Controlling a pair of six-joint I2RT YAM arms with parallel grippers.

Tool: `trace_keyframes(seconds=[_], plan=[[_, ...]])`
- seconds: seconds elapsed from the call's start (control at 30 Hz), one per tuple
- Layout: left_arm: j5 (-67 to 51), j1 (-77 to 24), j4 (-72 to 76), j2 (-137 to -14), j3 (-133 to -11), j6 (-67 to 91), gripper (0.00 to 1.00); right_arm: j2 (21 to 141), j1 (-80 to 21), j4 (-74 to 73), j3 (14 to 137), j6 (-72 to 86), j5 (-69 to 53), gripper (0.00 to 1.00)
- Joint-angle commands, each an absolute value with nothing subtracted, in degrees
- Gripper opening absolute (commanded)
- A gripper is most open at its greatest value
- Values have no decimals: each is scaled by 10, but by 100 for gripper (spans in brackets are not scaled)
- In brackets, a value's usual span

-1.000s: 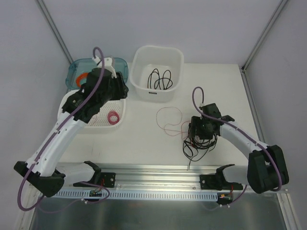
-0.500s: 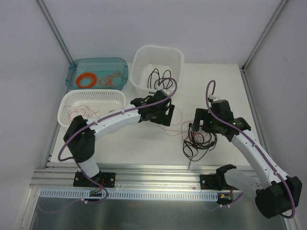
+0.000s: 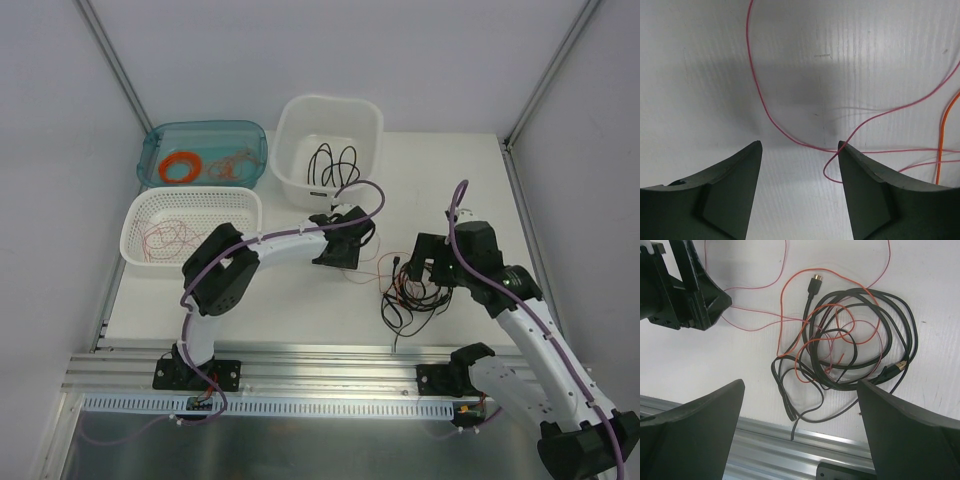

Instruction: Untangle the cables

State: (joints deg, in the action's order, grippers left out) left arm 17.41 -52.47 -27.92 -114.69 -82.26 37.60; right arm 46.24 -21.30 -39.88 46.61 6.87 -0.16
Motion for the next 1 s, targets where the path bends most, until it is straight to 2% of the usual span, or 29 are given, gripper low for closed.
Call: trace_keyframes(seconds=[0.0, 0.27, 0.4, 0.5, 0.6, 0.63, 0.97], plan=[[227, -526, -276, -1164, -847, 430, 62, 454, -216, -409, 459, 77, 4, 100], [262, -526, -276, -1174, -825, 483, 52, 441, -216, -407, 446, 76, 5, 100], [264, -526, -276, -1179, -802, 503, 43, 439, -216, -406, 440, 76, -15, 100], [263, -526, -275, -1175, -780, 513, 28, 437, -217, -403, 438, 76, -15, 100], [269, -525, -276, -1162, -753, 517, 3, 436, -217, -399, 434, 77, -15, 100], [272, -522, -277, -1158, -744, 516, 0, 438, -215, -396, 432, 78, -16, 100], [368, -489, -291, -1009, -662, 438, 0, 456, -217, -379, 415, 88, -23, 100]])
